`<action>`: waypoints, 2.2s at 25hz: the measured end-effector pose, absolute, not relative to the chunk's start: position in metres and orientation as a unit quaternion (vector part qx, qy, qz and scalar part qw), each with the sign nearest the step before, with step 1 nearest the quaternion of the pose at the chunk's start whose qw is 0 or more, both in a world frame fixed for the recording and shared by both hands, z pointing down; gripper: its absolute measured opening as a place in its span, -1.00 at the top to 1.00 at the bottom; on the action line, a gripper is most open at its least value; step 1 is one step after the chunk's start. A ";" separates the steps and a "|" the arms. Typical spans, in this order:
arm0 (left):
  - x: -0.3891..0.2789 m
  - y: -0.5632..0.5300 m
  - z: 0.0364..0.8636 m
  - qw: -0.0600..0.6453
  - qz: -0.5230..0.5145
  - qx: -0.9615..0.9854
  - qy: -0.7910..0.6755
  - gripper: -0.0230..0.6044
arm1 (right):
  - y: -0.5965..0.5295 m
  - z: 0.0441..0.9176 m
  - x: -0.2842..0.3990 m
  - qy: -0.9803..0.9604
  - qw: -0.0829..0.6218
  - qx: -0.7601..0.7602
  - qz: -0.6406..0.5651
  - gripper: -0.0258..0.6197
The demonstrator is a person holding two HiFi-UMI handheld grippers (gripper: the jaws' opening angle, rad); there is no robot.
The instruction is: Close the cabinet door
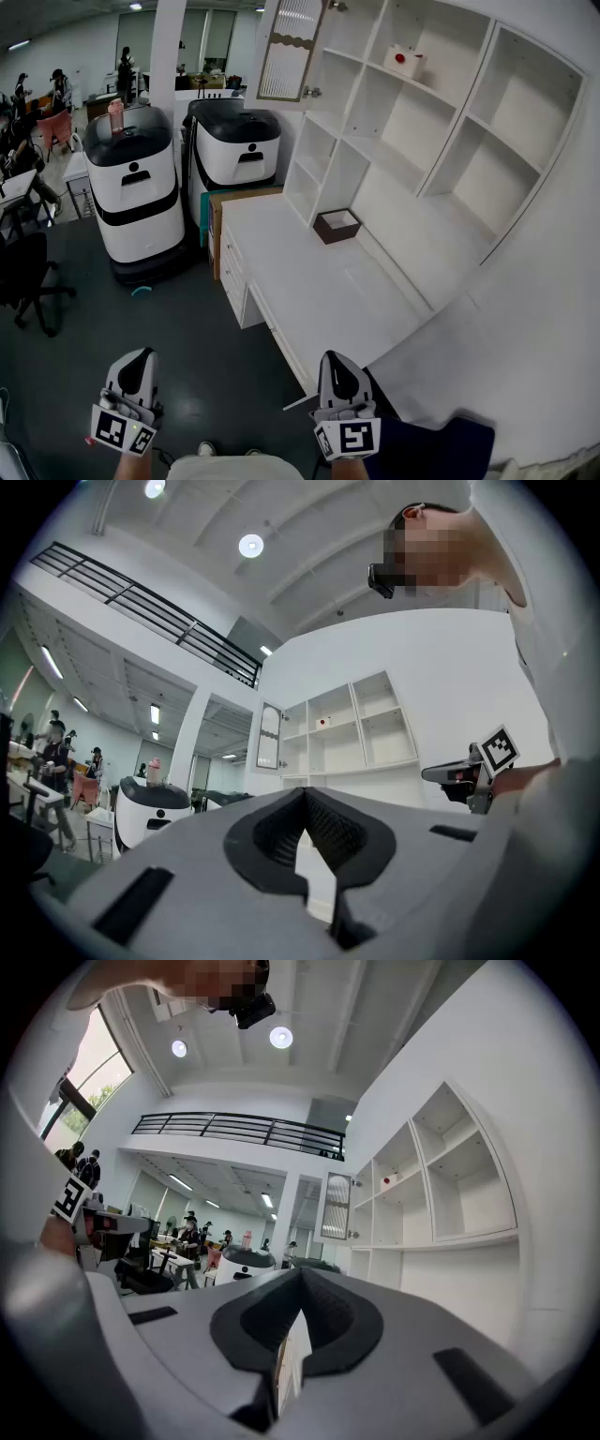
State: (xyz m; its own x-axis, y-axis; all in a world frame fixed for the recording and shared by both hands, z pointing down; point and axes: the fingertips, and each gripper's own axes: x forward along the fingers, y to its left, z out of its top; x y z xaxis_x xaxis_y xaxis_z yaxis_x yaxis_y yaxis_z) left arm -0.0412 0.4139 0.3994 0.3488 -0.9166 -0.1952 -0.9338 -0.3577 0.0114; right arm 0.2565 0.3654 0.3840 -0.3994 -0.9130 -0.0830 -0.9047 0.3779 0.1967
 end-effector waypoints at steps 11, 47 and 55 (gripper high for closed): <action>-0.026 0.413 0.404 0.048 0.078 -0.812 0.576 0.92 | 0.353 0.390 0.267 -0.847 0.012 0.523 -0.098 0.93; -0.185 0.018 0.439 0.004 0.104 -0.849 0.518 0.92 | -0.106 0.290 0.063 -0.835 0.001 0.526 -0.162 0.08; -0.175 -0.075 0.437 -0.017 0.113 -0.879 0.462 0.92 | -0.201 0.270 0.041 -0.813 0.019 0.556 -0.174 0.08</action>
